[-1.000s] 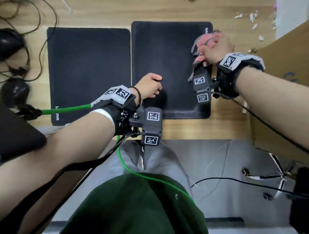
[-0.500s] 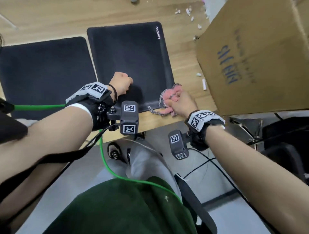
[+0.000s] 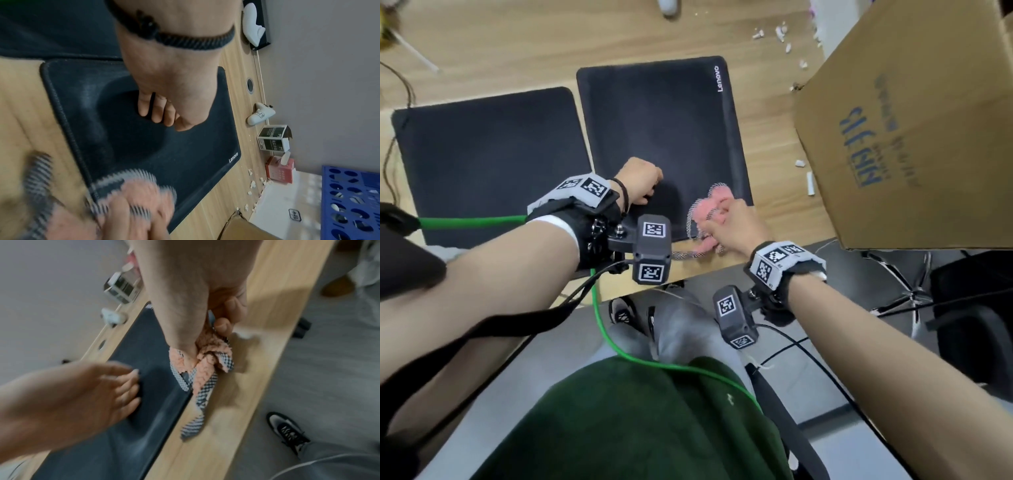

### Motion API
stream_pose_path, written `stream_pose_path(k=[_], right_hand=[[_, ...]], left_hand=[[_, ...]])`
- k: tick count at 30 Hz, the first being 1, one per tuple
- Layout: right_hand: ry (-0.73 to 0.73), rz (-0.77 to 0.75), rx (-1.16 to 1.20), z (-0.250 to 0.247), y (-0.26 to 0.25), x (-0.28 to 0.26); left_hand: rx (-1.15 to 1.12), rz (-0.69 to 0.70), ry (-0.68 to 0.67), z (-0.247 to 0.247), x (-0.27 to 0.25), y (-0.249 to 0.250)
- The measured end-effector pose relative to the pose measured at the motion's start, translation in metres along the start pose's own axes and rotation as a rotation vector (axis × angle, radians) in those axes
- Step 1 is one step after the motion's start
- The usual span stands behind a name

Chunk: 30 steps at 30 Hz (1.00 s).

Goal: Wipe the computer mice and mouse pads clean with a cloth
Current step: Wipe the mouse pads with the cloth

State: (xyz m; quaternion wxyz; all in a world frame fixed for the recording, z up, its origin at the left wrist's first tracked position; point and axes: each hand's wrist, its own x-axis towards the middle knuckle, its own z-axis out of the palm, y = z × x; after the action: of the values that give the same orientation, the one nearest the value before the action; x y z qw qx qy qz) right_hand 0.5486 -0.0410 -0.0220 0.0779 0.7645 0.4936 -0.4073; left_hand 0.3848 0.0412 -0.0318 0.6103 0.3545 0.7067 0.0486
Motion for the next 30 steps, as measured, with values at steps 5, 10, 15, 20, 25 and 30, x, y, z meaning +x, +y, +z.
stream_pose_path(k=[5,10,15,20,25,30], right_hand=[[0.027,0.049,0.074,-0.029,0.013,0.025],[0.070,-0.022,0.072,-0.060,-0.022,0.098],[0.194,-0.119,0.147,-0.091,-0.077,0.179],[0.270,-0.135,0.198,-0.100,-0.102,0.200],[0.202,-0.183,0.017,-0.079,-0.107,0.168],[0.038,-0.311,-0.177,-0.034,-0.131,0.118]], left_hand=[[-0.001,-0.080,0.105,0.006,0.009,0.007],[-0.106,-0.140,0.023,-0.001,0.006,0.011],[-0.133,-0.083,-0.066,-0.012,0.001,0.007],[-0.320,-0.071,-0.048,-0.018,-0.005,-0.001],[-0.328,-0.023,-0.090,-0.018,-0.004,-0.005],[-0.443,-0.029,-0.039,-0.034,-0.006,-0.012]])
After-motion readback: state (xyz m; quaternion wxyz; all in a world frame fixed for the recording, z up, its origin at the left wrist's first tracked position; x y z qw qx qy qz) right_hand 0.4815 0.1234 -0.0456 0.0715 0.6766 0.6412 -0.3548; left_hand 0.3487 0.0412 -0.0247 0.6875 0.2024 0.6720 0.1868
